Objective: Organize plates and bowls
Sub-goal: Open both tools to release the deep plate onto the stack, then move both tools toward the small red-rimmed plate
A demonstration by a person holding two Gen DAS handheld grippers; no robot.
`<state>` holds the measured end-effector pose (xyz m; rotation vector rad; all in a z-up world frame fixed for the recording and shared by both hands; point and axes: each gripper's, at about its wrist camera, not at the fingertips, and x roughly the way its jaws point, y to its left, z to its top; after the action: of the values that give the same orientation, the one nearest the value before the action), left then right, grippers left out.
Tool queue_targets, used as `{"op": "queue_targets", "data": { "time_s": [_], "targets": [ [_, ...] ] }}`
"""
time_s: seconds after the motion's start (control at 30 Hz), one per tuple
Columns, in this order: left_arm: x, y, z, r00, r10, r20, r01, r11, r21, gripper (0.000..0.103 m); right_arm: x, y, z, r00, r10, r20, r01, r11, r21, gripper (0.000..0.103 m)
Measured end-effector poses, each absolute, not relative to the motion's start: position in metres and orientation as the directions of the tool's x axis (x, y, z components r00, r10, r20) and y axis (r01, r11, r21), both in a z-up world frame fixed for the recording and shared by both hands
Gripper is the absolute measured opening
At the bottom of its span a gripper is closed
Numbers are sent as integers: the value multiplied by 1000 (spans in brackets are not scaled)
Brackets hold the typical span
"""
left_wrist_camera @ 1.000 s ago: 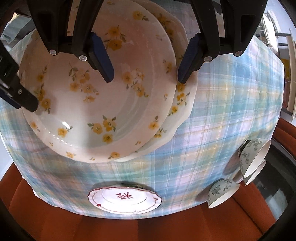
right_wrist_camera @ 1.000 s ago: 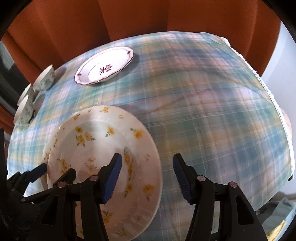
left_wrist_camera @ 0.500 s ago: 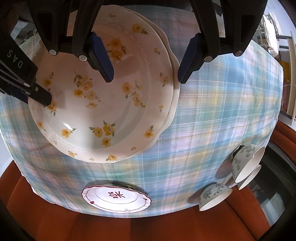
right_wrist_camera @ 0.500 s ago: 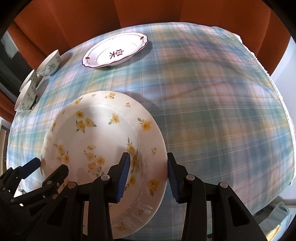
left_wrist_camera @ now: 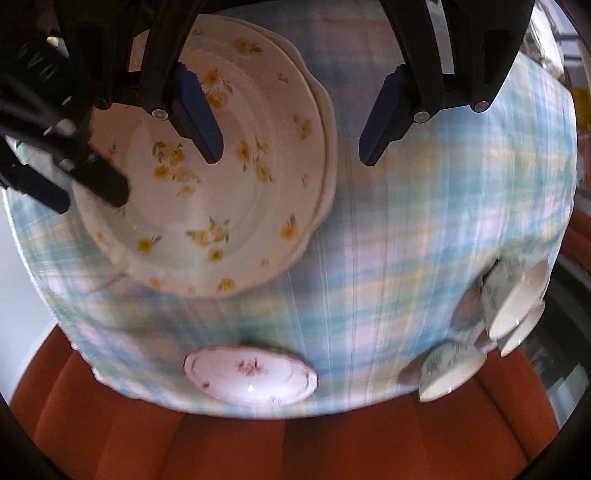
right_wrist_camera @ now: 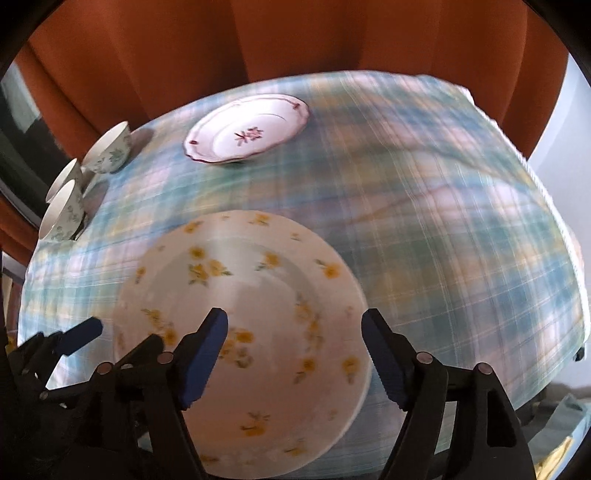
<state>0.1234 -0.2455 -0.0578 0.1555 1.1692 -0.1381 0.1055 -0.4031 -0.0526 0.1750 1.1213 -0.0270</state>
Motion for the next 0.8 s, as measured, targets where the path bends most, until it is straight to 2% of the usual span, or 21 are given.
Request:
{"op": "queue_targets", "data": {
  "time_s": [0.47, 0.6, 0.8],
  "targets": [
    [153, -217, -8, 470, -135, -872, 253, 967, -13, 80, 117, -370, 2, 528, 44, -848, 207, 962, 178, 79],
    [170, -216, 3, 483, -156, -861, 247, 968, -37, 80, 131, -368, 16, 543, 18, -839, 208, 966, 156, 79],
    [200, -220, 12, 512, -137, -848, 208, 978, -33, 80, 165, -372, 30, 561, 1, -828, 189, 973, 130, 79]
  ]
}}
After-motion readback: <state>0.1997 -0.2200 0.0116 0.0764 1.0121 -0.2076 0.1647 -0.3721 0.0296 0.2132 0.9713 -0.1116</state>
